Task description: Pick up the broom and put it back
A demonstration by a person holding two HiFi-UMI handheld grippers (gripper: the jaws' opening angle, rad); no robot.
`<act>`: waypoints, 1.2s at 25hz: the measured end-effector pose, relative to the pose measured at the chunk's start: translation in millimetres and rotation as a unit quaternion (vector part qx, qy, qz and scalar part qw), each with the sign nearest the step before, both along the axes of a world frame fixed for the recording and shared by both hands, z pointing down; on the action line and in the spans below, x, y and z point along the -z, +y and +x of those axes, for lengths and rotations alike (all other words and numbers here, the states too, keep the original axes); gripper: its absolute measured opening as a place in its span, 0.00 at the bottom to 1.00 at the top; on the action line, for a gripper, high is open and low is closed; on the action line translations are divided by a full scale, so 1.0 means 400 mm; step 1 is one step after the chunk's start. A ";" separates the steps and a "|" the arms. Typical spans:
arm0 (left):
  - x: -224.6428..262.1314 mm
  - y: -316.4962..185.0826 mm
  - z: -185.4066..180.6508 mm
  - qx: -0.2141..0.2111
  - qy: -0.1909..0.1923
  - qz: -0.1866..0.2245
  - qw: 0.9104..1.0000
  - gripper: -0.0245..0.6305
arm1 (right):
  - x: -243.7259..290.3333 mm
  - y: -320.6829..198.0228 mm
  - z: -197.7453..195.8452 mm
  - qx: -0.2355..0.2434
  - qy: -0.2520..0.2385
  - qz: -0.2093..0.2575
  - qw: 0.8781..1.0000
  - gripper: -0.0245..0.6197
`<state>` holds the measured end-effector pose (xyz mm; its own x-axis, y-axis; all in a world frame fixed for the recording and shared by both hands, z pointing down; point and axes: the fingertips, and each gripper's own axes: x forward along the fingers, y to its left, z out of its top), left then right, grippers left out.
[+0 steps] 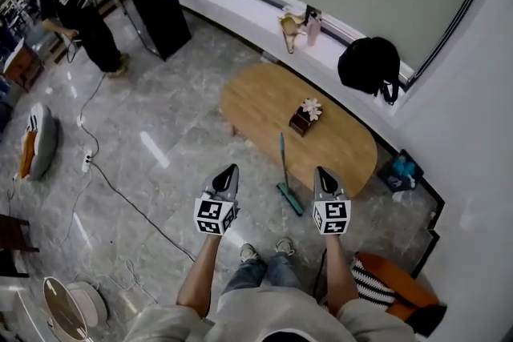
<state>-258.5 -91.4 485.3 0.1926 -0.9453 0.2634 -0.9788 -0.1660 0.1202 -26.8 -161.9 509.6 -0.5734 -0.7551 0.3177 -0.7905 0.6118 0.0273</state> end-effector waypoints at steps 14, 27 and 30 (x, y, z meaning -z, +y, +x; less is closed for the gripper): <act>0.179 0.048 -0.020 0.010 -0.019 0.059 0.998 0.03 | 0.181 0.052 0.023 -0.002 -0.012 0.045 0.999 0.04; 0.237 0.045 -0.026 0.010 -0.023 0.079 0.997 0.03 | 0.218 0.055 0.037 -0.003 -0.008 0.055 0.998 0.04; 0.234 0.044 -0.030 0.011 -0.024 0.078 0.997 0.03 | 0.223 0.053 0.033 -0.001 -0.007 0.057 0.998 0.04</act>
<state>-270.4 -73.9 391.7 0.1618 -0.9793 0.1217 -0.9865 -0.1572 0.0467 -13.5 -140.7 420.4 -0.5754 -0.7872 0.2219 -0.7929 0.6034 0.0849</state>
